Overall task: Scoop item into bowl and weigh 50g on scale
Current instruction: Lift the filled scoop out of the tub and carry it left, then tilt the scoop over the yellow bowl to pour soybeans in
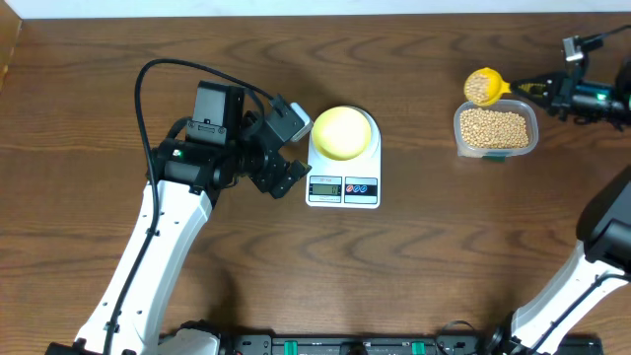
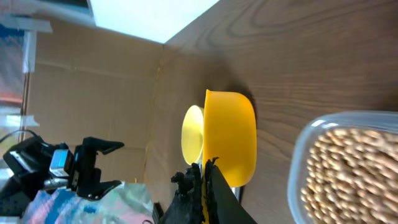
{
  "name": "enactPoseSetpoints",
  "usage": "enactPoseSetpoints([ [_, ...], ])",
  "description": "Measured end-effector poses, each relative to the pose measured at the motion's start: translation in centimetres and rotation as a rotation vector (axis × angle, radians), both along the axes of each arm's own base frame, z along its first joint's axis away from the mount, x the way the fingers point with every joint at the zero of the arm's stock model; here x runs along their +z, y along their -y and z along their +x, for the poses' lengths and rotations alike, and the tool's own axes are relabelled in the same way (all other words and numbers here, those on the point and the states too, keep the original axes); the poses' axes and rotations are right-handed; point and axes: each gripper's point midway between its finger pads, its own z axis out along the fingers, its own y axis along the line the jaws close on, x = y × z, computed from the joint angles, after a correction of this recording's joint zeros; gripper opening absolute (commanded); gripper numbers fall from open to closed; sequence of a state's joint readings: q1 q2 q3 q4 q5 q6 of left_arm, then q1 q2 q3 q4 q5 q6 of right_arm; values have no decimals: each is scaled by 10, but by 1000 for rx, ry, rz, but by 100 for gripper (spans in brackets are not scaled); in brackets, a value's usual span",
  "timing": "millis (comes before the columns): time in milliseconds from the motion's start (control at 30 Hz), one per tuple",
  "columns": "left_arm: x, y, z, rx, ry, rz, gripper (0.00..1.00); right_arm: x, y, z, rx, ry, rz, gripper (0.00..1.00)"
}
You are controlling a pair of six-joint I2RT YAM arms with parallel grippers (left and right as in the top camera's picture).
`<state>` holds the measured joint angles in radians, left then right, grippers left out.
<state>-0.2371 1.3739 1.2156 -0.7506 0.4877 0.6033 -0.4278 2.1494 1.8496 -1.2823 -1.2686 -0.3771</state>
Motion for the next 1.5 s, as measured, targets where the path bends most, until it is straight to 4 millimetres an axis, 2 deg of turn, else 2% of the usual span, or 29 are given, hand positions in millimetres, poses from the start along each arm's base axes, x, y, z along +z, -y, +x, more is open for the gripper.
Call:
enactPoseSetpoints([
  [733, 0, 0, 0, 0, 0, 0, 88, 7, -114, 10, 242, 98, 12, 1],
  [967, 0, 0, 0, 0, 0, 0, 88, 9, -152, 7, 319, 120, 12, 1],
  [1233, 0, 0, 0, 0, 0, 0, 88, -1, -195, -3, 407, 118, -48, 1],
  [1500, 0, 0, 0, 0, 0, 0, 88, -16, -224, -10, 468, 137, -147, 1],
])
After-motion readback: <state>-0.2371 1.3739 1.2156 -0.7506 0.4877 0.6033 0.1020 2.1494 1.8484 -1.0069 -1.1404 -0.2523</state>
